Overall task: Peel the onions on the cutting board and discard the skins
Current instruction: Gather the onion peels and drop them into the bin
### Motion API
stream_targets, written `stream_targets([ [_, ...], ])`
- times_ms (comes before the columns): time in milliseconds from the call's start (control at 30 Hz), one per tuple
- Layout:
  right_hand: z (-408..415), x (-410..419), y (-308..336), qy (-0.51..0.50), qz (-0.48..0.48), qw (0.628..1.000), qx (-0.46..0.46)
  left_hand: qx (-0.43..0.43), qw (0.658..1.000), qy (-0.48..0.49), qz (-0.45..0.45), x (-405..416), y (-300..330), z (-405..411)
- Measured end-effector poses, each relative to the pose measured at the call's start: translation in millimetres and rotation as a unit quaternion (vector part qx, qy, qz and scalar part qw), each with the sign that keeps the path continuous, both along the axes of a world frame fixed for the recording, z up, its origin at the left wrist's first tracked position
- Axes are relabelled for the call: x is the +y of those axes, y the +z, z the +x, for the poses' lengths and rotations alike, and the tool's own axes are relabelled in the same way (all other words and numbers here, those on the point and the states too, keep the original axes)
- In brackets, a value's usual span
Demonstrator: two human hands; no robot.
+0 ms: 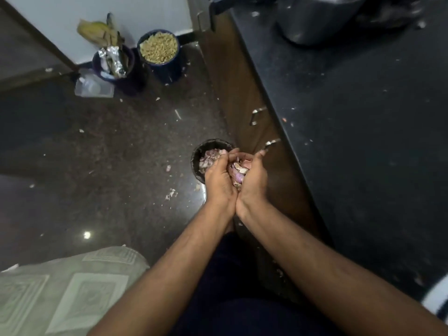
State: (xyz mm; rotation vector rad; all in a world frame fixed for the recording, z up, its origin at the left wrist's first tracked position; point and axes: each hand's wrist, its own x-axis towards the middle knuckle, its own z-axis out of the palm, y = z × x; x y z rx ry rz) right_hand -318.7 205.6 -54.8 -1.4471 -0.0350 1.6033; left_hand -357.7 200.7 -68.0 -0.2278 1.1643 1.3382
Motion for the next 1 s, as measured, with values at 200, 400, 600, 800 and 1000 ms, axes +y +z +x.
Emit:
stream_targets([
  [200, -39.7, 47.4, -49.5, -0.003, -0.031, 0.999, -0.043, 0.032, 0.999, 0.017, -0.007, 50.2, -43.8, -38.7],
  [400, -63.3, 81.1, -84.7, -0.010, -0.088, 0.996, 0.014, -0.057, 0.995, 0.069, -0.041, 79.7, -82.9, -62.2],
  [600, -69.4, 103.8, -108.8, -0.022, -0.120, 0.992, 0.036, -0.077, 0.986, 0.124, -0.080, 95.0, -122.0, -84.2],
  [800, -77.8, 113.5, -113.5, 0.020, -0.163, 0.986, -0.006, -0.047, 0.988, 0.104, -0.101, 99.0, -128.0, -93.0],
  [1000, -70.6, 105.4, -132.9, 0.076, -0.097, 0.986, -0.115, 0.020, 0.994, 0.063, -0.089, 89.2, -117.0, -88.4],
])
